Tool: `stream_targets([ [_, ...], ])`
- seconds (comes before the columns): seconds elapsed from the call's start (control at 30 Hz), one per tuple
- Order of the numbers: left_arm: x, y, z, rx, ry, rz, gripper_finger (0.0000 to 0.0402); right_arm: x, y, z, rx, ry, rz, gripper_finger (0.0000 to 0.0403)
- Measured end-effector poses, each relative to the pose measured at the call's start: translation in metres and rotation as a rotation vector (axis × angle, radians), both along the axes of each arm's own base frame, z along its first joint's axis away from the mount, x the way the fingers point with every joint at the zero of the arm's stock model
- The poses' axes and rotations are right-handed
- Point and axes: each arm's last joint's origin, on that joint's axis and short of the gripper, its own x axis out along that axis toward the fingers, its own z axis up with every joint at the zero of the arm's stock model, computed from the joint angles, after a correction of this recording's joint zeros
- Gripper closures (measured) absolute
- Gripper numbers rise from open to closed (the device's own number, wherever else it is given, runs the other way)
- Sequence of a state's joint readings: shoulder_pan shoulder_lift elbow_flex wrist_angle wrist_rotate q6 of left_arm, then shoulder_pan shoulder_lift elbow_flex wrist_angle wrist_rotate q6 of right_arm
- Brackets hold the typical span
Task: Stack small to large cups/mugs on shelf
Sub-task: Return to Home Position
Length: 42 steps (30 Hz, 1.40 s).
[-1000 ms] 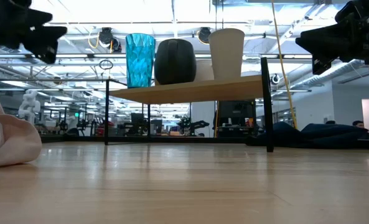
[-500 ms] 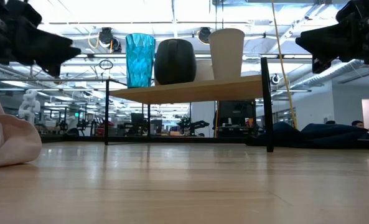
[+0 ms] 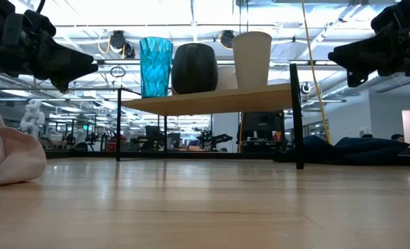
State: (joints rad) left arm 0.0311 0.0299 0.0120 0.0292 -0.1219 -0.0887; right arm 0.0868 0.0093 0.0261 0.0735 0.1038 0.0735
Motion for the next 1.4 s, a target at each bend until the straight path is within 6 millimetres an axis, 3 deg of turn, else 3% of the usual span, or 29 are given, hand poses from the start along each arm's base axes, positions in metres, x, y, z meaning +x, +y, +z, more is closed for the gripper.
stream_targets([
  [0.33, 0.0032, 0.0017, -0.0044, -0.006, 0.054, 0.019, 0.0243, 0.0, -0.0006, 0.0003, -0.011, -0.003, -0.021, 0.0331],
  [0.47, 0.0034, 0.0017, -0.0045, -0.006, 0.056, 0.02, 0.0249, 0.0, -0.0013, -0.0009, -0.012, 0.01, -0.046, 0.0354],
  [0.6, 0.0036, 0.001, -0.0043, -0.002, 0.052, -0.006, 0.0293, 0.0, -0.0015, -0.001, -0.009, 0.011, -0.05, 0.0396],
  [0.8, 0.0038, -0.0002, -0.0043, 0.015, 0.051, -0.047, 0.0392, 0.0, -0.0014, -0.0012, 0.006, 0.013, -0.049, 0.0401],
  [1.4, 0.0039, -0.0026, 0.0017, 0.046, -0.01, -0.128, 0.04, 0.0002, -0.0006, -0.0037, -0.025, 0.039, -0.022, 0.0403],
])
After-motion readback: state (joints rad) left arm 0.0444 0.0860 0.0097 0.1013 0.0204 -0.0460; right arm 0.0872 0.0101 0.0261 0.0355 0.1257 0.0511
